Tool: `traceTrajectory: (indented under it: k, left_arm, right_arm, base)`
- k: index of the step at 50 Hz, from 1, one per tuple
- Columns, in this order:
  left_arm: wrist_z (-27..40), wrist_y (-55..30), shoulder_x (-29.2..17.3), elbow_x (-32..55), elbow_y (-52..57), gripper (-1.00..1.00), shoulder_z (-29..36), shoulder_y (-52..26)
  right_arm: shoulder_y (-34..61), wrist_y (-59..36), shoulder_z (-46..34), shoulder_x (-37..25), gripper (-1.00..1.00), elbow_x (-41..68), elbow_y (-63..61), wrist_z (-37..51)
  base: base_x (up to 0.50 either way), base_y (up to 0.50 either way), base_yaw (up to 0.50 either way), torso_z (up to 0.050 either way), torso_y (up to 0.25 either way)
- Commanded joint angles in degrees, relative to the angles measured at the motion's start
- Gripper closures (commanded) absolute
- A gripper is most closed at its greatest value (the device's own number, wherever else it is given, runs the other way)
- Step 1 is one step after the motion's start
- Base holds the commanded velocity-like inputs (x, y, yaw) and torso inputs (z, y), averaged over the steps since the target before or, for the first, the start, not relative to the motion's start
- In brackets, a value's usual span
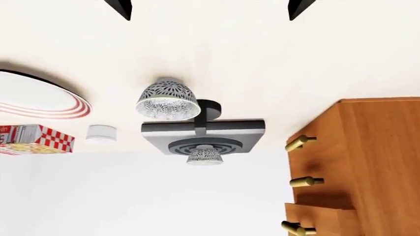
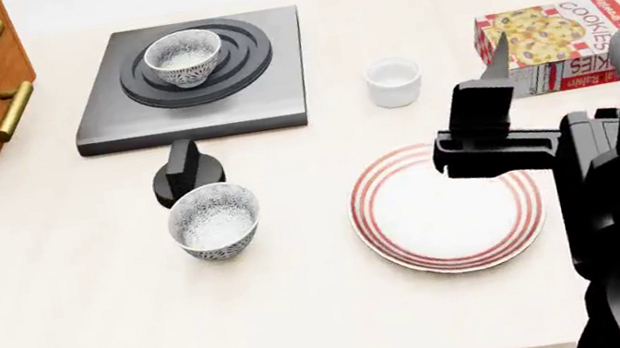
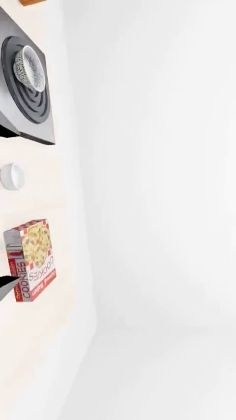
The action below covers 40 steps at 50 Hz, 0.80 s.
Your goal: Pick the akita bowl on the stove and place it on the plate.
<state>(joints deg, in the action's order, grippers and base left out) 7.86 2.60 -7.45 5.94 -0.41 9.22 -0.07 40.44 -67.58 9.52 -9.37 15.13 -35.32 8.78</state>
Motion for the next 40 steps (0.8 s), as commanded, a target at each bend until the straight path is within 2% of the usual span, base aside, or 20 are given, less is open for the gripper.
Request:
traceTrajectory:
  k: [1,23,40]
  left_arm:
    - [0.39,0.10,-0.43,0.49,-0.31,-1.00,0.66,-0.37]
    - [1.21,0.02,-1.21,1.26,-0.24,-1.00,1.66,-0.48]
    - [1.81,0.34,-1.69,1.75,-0.53,-1.00,2.31,-0.62]
  right_arm:
    - [-3.80,-1.31,4.37,1.08,-1.00,1.50,-1.11,0.24]
    - [-3.91,-4.16,-3.30,-4.02,-1.00,1.36,-1.92,-0.39]
    - [-4.00,-3.52,-1.37,-3.12,-1.00,2.78,-1.70,-0.70]
  base:
    - [0.00,0.00,0.00,0.000,0.000]
    - [0.00,0.00,0.00,0.000,0.000]
    - [0.00,0.00,0.00,0.000,0.000]
